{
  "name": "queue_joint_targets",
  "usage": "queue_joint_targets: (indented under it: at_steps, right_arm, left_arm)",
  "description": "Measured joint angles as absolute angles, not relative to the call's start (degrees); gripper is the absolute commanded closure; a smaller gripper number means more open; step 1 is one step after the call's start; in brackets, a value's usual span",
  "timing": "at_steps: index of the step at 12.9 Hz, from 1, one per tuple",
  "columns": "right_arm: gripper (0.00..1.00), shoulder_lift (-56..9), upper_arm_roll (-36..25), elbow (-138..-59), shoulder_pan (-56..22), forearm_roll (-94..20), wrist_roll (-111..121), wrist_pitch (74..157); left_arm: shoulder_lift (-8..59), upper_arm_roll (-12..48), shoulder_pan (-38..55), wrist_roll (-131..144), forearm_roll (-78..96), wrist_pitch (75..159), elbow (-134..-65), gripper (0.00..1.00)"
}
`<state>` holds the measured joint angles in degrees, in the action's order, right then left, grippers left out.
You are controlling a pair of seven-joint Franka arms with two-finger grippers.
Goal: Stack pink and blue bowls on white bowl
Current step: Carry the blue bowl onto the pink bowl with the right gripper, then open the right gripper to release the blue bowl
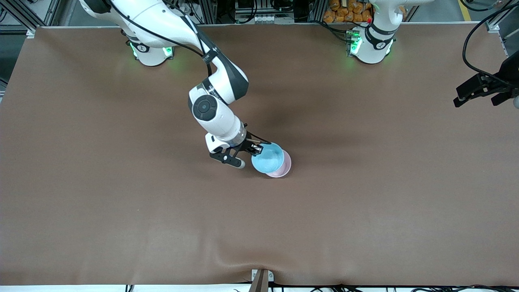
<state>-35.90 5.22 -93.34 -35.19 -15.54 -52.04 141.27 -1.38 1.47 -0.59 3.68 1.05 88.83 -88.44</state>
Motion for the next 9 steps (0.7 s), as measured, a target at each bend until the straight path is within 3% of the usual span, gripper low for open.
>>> queue_joint_targets:
  at_steps: [9]
  right_arm:
    - [1.0, -39.36, 5.13, -90.26, -36.67, -15.51, -53.26, 141.35]
  left_arm:
    - [-1.37, 1.27, -0.39, 3.68, 1.05, 88.8, -89.35, 0.0]
